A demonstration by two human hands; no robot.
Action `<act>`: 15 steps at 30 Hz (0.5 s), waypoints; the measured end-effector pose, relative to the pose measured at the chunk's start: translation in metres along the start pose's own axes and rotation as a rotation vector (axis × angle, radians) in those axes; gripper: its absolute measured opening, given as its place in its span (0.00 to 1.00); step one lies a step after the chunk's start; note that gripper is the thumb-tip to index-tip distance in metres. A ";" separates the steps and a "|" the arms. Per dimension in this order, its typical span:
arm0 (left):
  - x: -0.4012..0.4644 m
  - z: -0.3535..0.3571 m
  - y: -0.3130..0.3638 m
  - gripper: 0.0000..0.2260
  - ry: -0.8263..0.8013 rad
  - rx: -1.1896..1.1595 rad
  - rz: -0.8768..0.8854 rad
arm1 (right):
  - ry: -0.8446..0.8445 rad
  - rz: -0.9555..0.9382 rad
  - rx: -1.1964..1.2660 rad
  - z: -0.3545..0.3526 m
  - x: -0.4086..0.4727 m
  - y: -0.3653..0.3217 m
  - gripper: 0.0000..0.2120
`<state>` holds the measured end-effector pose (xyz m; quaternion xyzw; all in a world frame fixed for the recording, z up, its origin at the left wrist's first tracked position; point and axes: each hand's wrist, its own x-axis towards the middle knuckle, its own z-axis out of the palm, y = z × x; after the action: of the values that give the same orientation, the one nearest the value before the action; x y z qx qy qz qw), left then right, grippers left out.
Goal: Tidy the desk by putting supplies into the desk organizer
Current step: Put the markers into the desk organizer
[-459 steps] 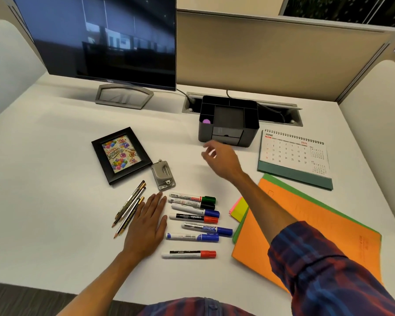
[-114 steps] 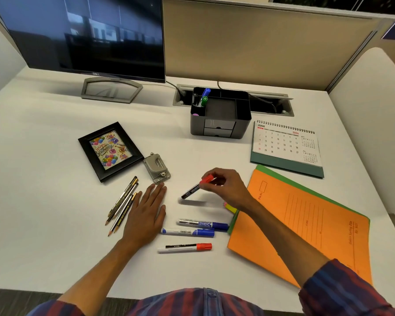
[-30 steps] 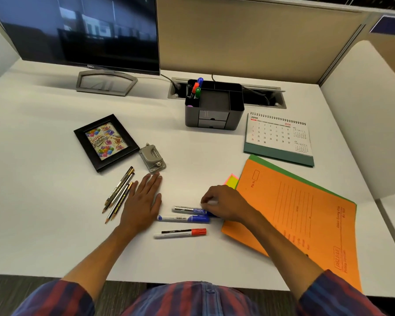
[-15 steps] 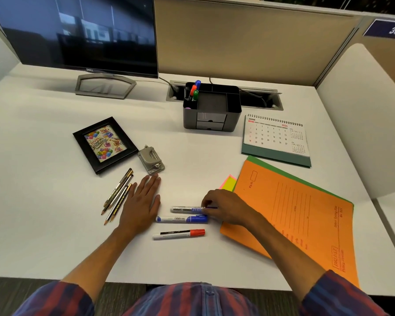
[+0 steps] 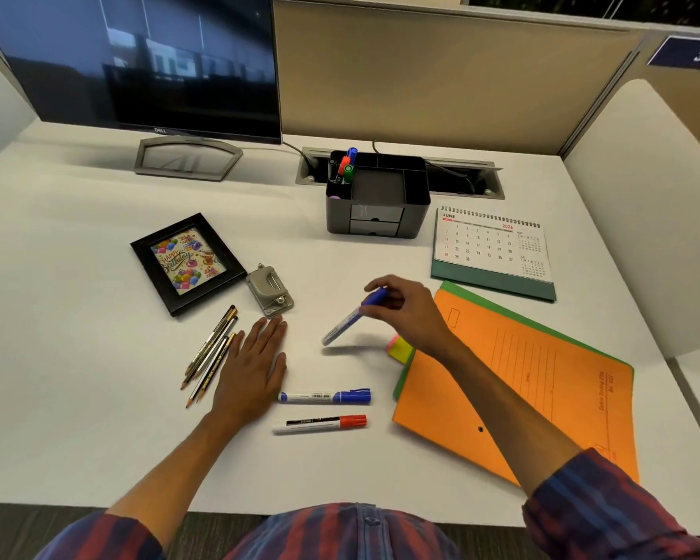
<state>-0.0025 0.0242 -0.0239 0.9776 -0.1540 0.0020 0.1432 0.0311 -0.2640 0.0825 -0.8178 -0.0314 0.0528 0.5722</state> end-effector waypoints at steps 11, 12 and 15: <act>0.000 -0.001 0.000 0.25 -0.006 -0.007 0.001 | 0.398 -0.409 -0.163 -0.030 0.083 -0.059 0.10; 0.000 -0.001 0.000 0.25 -0.006 -0.013 0.001 | 0.423 -0.442 -0.182 -0.034 0.093 -0.064 0.11; 0.000 -0.002 0.001 0.25 -0.007 -0.011 -0.002 | 0.491 -0.517 -0.259 -0.042 0.124 -0.079 0.13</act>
<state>-0.0028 0.0241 -0.0222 0.9770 -0.1535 -0.0022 0.1483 0.1605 -0.2625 0.1647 -0.8369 -0.1050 -0.2951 0.4490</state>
